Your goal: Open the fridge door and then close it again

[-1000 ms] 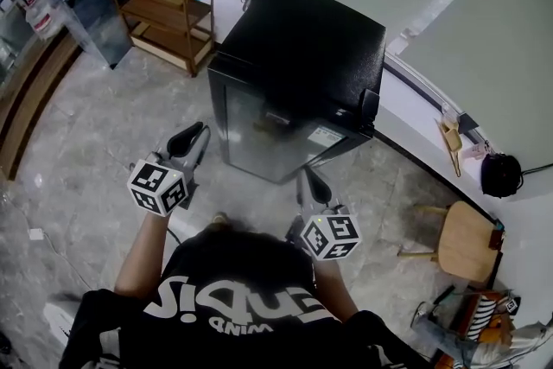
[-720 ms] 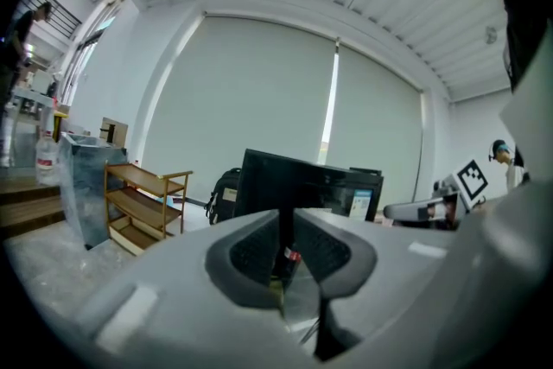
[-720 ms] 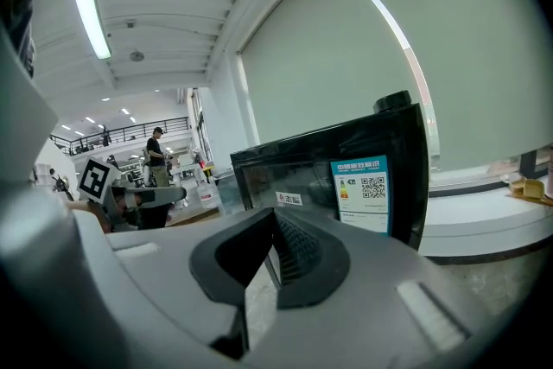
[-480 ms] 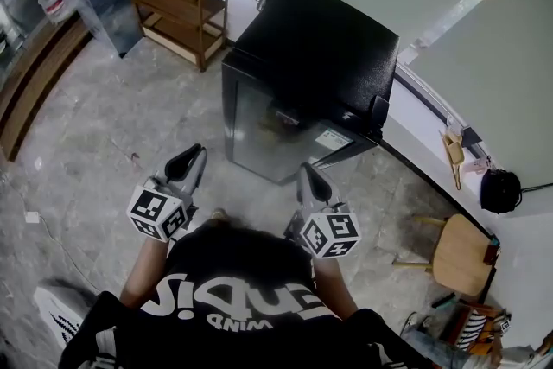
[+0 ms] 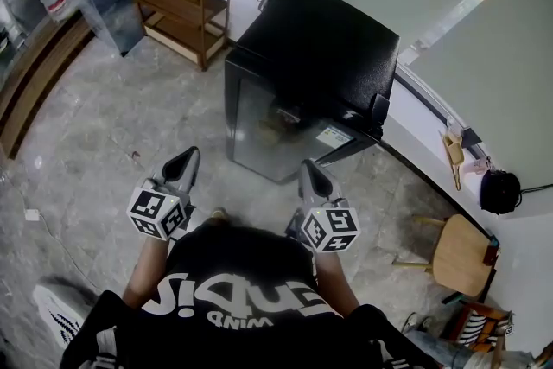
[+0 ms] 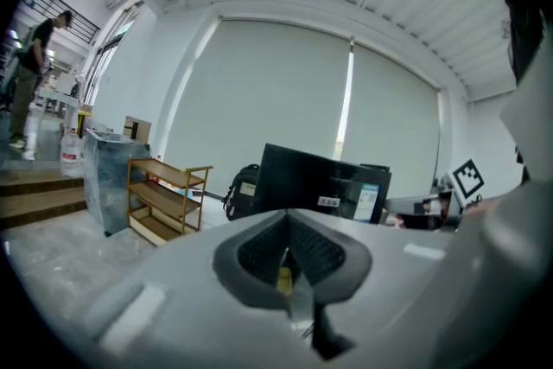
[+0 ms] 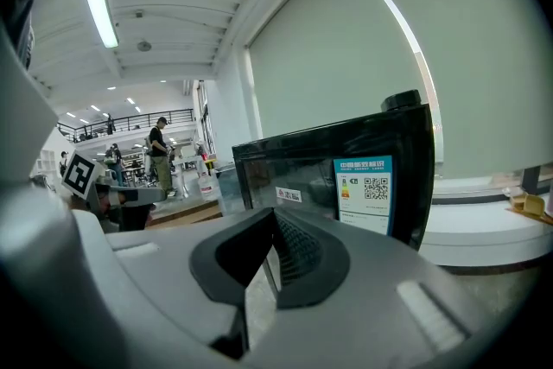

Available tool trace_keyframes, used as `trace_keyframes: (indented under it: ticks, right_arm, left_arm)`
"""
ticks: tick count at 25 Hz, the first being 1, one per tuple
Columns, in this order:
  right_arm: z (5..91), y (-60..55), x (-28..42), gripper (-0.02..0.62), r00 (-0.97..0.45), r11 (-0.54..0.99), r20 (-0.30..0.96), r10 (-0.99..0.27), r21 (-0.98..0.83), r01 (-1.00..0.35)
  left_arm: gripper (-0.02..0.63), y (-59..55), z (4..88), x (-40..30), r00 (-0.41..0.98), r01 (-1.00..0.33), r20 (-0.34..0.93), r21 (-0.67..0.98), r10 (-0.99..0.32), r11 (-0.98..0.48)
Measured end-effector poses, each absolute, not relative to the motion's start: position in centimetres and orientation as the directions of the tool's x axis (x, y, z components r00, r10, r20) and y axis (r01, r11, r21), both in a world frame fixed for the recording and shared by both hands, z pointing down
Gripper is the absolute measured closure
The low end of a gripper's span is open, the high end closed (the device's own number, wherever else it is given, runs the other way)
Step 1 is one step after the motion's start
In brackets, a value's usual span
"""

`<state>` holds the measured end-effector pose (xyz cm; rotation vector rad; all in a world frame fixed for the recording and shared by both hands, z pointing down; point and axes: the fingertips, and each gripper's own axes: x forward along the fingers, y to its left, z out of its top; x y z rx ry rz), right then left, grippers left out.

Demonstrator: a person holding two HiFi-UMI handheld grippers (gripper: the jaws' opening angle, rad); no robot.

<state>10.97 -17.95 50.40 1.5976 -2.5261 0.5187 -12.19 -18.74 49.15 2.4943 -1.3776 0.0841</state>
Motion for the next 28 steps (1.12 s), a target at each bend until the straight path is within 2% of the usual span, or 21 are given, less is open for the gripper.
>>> trace_keyframes:
  ticks: [28]
  right_arm:
    - [49.6,-17.4,10.0,0.598,-0.479,0.431,0.254,-0.840,-0.224,-0.874]
  left_arm:
    - [0.604,-19.2,48.7,-12.0,0.539,-0.837,0.200,0.232,-0.818,-0.495]
